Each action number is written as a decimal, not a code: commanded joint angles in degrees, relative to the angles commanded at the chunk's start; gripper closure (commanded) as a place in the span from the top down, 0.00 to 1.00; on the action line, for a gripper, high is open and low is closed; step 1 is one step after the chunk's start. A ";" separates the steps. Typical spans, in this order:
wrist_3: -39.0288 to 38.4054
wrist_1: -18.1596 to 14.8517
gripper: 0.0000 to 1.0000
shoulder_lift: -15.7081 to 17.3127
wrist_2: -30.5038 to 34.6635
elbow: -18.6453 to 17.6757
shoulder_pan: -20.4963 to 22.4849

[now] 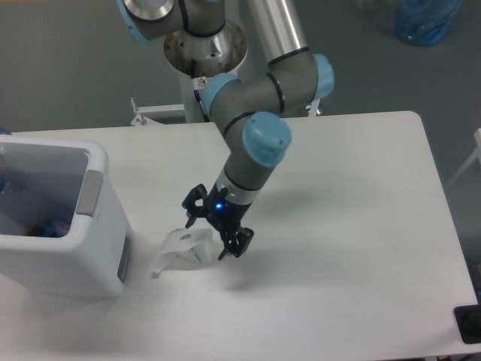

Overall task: Place the trash in the trash can
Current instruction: 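Move the open gripper back over the white tissue, then close the gripper on the white tissue and lift it, then carry the tissue over the trash bin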

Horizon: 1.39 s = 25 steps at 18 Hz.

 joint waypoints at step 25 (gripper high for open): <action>-17.64 -0.44 0.00 0.44 -20.10 17.65 4.74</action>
